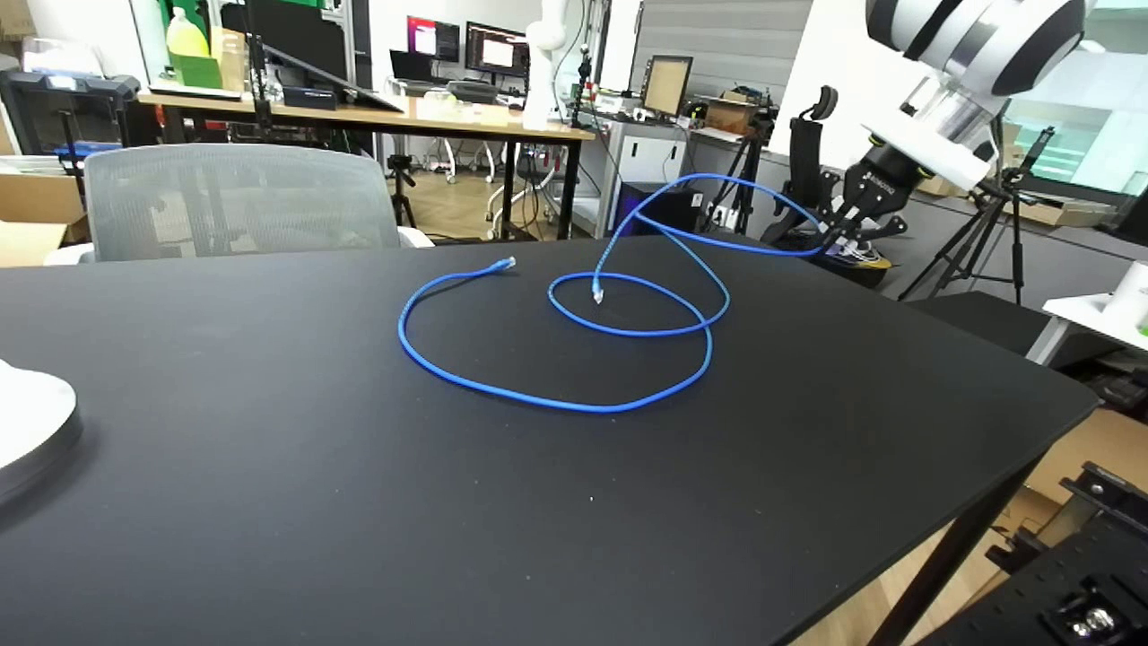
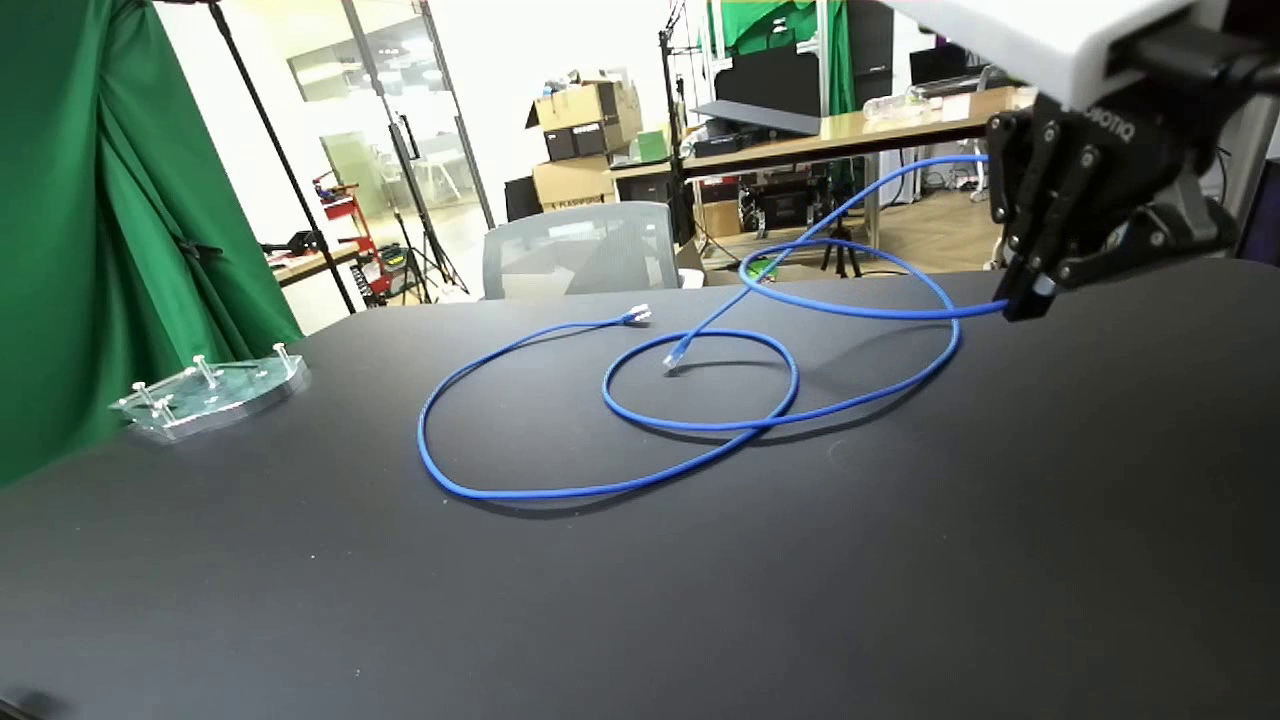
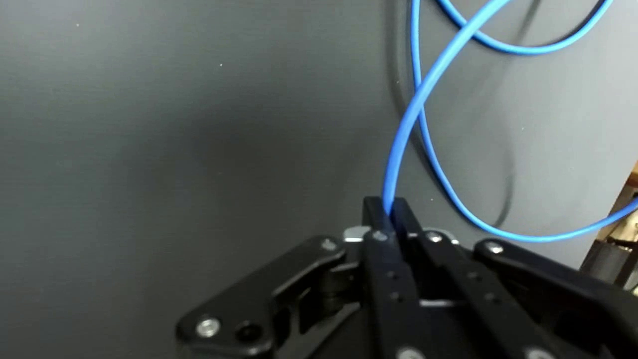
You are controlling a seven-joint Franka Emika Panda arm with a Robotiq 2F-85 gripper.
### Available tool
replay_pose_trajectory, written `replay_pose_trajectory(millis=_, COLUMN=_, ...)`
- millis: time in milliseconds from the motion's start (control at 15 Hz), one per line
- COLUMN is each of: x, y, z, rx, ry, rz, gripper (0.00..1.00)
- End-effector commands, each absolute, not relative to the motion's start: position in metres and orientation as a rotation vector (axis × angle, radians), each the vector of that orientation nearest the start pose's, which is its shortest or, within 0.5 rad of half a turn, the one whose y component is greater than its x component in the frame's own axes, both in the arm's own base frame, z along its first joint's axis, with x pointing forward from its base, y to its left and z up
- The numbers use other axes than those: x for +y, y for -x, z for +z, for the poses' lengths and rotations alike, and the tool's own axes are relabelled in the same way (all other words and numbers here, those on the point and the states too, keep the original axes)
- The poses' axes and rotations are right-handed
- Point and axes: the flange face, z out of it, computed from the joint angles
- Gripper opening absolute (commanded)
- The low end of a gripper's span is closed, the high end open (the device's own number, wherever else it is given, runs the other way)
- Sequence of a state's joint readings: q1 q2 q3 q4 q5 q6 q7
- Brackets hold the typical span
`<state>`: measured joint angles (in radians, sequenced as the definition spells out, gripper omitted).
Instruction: Move the cable to the right
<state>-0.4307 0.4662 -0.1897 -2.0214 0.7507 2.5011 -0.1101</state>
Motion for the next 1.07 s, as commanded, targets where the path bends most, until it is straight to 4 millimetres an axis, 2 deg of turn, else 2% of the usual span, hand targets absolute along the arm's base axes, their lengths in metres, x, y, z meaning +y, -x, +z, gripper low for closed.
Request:
replay_pose_trajectory(millis=0, x=-0.374, y=-0.491, z=0.198, rx=1.595, ry=2.246, rz=-0.212, gripper=0.02)
replay_pose_trajectory(millis=133, x=-0.379, y=-0.488, z=0.183, rx=1.632, ry=2.195, rz=-0.192, gripper=0.02)
replay_pose_trajectory(millis=200, x=-0.381, y=-0.488, z=0.177, rx=1.641, ry=2.178, rz=-0.179, gripper=0.05)
replay_pose_trajectory(millis=267, x=-0.382, y=-0.487, z=0.171, rx=1.644, ry=2.163, rz=-0.164, gripper=0.31)
replay_pose_trajectory(millis=333, x=-0.382, y=-0.487, z=0.167, rx=1.644, ry=2.15, rz=-0.152, gripper=0.32)
replay_pose_trajectory(millis=533, x=-0.379, y=-0.49, z=0.166, rx=1.632, ry=2.144, rz=-0.143, gripper=0.53)
replay_pose_trajectory(millis=800, x=-0.36, y=-0.502, z=0.195, rx=1.549, ry=2.238, rz=-0.187, gripper=0.79)
replay_pose_trajectory(millis=1000, x=-0.325, y=-0.513, z=0.231, rx=1.43, ry=2.415, rz=-0.16, gripper=0.98)
